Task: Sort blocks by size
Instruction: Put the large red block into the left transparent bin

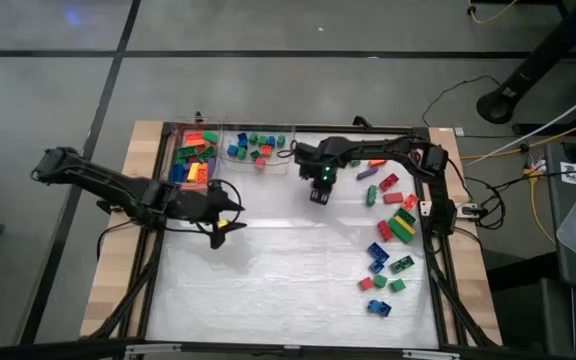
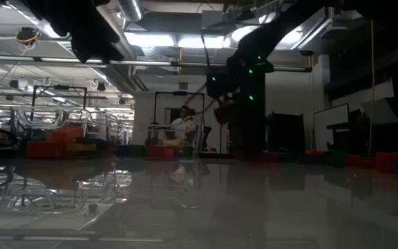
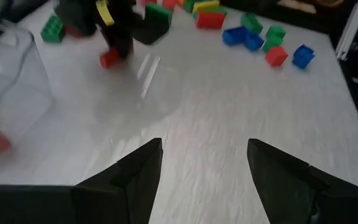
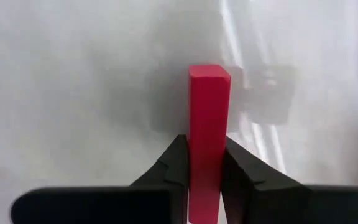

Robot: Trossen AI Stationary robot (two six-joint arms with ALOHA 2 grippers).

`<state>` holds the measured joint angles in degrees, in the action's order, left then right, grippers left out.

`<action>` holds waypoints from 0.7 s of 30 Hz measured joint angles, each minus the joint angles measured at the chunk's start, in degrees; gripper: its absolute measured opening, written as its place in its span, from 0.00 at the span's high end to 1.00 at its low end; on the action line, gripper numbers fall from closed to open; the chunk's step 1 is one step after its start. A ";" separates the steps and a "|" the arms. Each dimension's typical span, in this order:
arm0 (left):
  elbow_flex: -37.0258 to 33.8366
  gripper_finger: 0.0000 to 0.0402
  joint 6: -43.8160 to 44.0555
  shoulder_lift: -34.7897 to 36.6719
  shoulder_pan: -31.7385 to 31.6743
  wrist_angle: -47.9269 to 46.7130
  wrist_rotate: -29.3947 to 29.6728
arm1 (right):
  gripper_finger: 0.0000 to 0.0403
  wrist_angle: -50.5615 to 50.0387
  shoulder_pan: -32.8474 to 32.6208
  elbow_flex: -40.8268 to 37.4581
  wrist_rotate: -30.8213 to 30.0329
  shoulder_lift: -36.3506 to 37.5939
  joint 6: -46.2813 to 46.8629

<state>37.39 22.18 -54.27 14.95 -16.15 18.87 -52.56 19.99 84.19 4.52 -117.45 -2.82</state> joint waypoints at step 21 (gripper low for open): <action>0.00 0.45 -3.18 -5.10 -2.30 0.76 3.57 | 0.84 21.75 -17.40 12.88 10.11 0.07 -3.76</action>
<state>37.39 19.00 -59.37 12.66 -15.38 22.44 -30.80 2.60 97.07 14.63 -117.38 -6.58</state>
